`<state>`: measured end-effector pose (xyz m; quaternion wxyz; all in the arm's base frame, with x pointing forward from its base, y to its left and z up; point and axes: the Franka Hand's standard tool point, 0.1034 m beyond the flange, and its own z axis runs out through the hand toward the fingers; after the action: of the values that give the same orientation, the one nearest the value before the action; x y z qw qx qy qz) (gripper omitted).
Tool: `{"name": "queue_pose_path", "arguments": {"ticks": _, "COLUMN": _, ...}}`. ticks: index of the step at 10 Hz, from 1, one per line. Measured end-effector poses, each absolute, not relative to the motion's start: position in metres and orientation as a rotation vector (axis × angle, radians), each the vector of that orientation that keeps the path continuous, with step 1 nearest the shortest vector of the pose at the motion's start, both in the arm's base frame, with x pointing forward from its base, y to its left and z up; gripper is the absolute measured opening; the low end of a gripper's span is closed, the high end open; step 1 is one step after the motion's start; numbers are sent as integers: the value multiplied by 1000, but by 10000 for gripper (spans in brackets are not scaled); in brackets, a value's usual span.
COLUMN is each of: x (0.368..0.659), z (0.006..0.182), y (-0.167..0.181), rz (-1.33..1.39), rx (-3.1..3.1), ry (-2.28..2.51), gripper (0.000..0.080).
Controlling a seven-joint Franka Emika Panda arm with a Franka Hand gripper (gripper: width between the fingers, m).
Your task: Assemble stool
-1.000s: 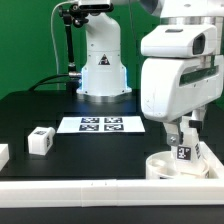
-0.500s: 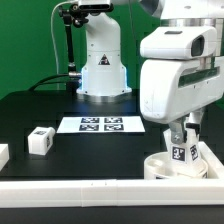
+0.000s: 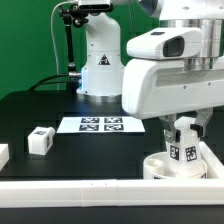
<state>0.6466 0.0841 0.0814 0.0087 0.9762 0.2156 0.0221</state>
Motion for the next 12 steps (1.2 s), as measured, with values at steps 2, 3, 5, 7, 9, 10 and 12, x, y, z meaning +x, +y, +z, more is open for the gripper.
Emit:
{"name": "queue_pose_path", "arguments": {"ticks": 2, "x": 647, "z": 81, "y": 84, "rz": 76, "rx": 3104, "ry": 407, "gripper": 337}}
{"name": "queue_pose_path", "arguments": {"ticks": 3, "x": 647, "z": 81, "y": 84, "rz": 86, "rx": 3125, "ry": 275, "gripper": 338}}
{"name": "queue_pose_path", "arguments": {"ticks": 5, "x": 648, "z": 81, "y": 85, "rz": 92, "rx": 3140, "ry": 66, "gripper": 338}}
{"name": "queue_pose_path", "arguments": {"ticks": 7, "x": 648, "z": 81, "y": 85, "rz": 92, "rx": 3142, "ry": -95, "gripper": 338}}
{"name": "queue_pose_path", "arguments": {"ticks": 9, "x": 647, "z": 81, "y": 86, "rz": 91, "rx": 3135, "ry": -286, "gripper": 338}}
{"name": "queue_pose_path", "arguments": {"ticks": 10, "x": 647, "z": 81, "y": 86, "rz": 90, "rx": 3124, "ry": -428, "gripper": 338}}
{"name": "queue_pose_path", "arguments": {"ticks": 12, "x": 648, "z": 80, "y": 87, "rz": 90, "rx": 3104, "ry": -684, "gripper": 338}}
